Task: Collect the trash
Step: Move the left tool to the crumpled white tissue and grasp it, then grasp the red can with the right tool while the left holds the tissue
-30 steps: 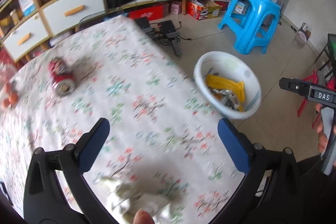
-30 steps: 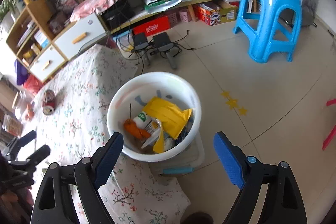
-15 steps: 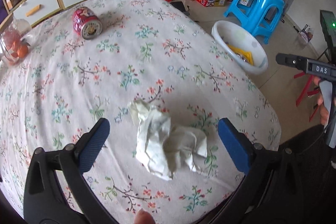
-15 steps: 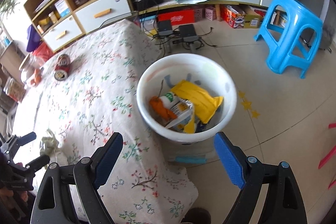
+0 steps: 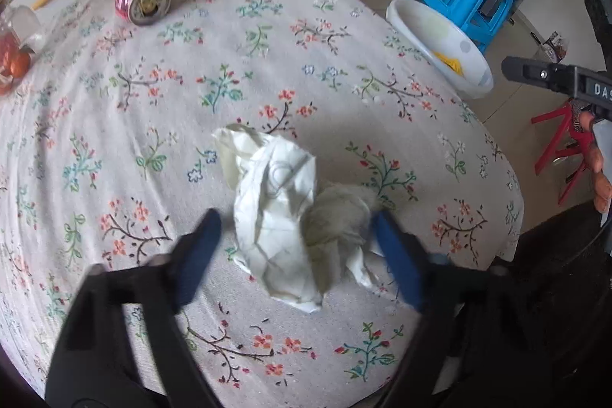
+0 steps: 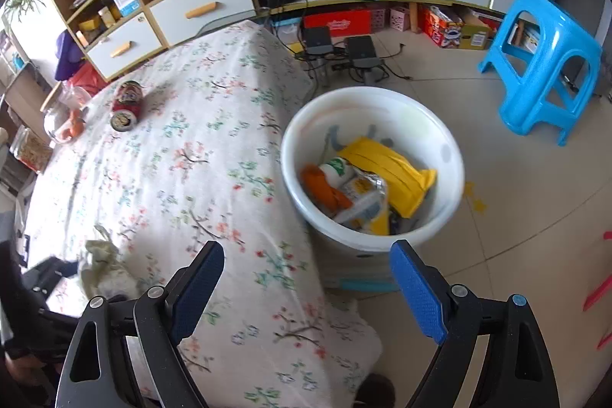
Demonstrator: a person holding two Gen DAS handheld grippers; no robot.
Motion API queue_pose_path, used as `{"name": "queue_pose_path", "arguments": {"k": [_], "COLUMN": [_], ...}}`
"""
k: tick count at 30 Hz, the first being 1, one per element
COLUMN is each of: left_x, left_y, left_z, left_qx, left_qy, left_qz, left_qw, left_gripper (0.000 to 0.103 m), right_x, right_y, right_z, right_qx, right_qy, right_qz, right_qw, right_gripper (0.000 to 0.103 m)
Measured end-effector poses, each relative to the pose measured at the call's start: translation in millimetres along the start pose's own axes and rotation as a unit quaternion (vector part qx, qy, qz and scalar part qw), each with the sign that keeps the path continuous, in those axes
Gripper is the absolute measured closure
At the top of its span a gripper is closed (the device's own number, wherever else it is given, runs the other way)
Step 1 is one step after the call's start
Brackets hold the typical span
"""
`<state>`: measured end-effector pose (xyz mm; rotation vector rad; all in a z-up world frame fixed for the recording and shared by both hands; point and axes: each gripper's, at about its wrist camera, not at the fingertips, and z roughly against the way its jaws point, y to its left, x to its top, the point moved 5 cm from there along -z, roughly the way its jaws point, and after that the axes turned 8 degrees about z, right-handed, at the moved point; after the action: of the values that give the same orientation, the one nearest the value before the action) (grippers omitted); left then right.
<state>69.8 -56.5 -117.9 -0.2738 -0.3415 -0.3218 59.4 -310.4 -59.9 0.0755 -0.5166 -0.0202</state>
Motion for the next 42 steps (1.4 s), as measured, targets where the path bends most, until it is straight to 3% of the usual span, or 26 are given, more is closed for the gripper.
{"name": "queue_pose_path", "arguments": {"k": [3, 6, 12, 20, 28, 37, 40, 42], "left_x": [1.8, 8.6, 25.7, 31.5, 40.6, 46.2, 48.8, 50.9], "left_y": [7.7, 20.5, 72.9, 148.5, 182.7, 199.0, 200.3, 200.7], "left_z": [4.6, 18.6, 61.1, 89.3, 108.2, 112.6, 114.8, 115.8], "left_qx": [-0.009, -0.022, -0.002, 0.042, 0.038, 0.024, 0.016, 0.012], "left_qy": [-0.006, -0.021, -0.08, -0.123, -0.155, -0.161, -0.165, -0.167], "left_qz": [0.01, 0.032, 0.082, 0.149, 0.184, 0.195, 0.198, 0.2], "left_qw": [0.9999, 0.999, 0.9934, 0.9802, 0.9698, 0.9672, 0.9662, 0.9655], "left_gripper": [0.059, 0.059, 0.059, 0.059, 0.059, 0.059, 0.059, 0.059], "right_x": [8.2, 18.6, 43.8, 92.0, 146.3, 171.9, 172.3, 170.3], "right_y": [9.0, 22.9, 61.4, 156.2, 241.3, 266.4, 265.1, 262.6], "right_z": [-4.0, -8.7, -20.6, -61.5, -115.4, -164.2, -174.9, -179.3], "right_qx": [0.006, 0.016, 0.03, 0.072, 0.105, 0.077, 0.066, 0.07], "right_qy": [-0.002, -0.004, -0.01, 0.026, 0.014, 0.003, 0.005, 0.012], "right_qz": [0.002, 0.003, 0.014, 0.064, 0.089, 0.078, 0.075, 0.071], "right_qw": [1.0, 1.0, 0.999, 0.995, 0.99, 0.994, 0.995, 0.995], "right_gripper": [0.013, 0.013, 0.013, 0.013, 0.013, 0.015, 0.026, 0.044]}}
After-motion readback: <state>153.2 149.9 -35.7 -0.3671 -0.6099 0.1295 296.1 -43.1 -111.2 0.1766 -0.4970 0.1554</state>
